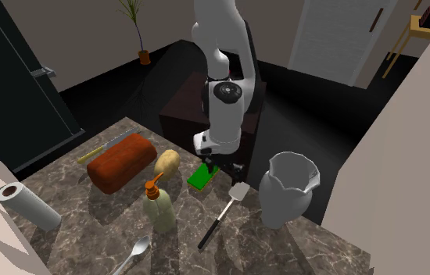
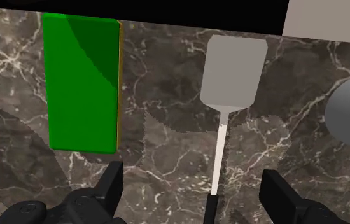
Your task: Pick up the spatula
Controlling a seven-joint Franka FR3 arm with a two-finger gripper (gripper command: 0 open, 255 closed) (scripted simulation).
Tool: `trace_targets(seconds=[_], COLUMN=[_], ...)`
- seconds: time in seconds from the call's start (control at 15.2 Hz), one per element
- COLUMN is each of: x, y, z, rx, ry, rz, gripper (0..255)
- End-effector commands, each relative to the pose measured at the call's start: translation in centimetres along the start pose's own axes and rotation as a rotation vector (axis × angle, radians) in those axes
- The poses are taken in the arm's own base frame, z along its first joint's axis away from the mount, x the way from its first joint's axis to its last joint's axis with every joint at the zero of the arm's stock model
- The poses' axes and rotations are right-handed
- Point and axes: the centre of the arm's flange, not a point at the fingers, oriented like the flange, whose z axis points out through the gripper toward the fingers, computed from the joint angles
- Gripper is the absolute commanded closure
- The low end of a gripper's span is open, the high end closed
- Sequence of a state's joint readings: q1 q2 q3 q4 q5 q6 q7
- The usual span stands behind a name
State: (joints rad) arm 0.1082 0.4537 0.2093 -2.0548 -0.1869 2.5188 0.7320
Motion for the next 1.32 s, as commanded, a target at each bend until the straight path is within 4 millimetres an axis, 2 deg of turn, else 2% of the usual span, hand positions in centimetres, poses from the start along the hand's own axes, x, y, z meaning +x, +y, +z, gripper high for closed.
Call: trace_targets(seconds=[0.0,0.33,0.86,0.99,1.06,1.25], x=[1.1,4.5,4.5,4.5,4.5,4.6], y=[-1.3,-4.4,-4.4,-4.4,-4.4,-4.4], z=[2.0,6.5,10.6,10.6,10.7,10.7], rx=[-0.001,-0.002,-0.002,-0.002,-0.002,-0.002], ry=[0.010,0.034,0.034,0.034,0.034,0.034], rz=[0.011,0.035,0.036,0.036,0.036,0.036], gripper=[0,0,0,0,255,255])
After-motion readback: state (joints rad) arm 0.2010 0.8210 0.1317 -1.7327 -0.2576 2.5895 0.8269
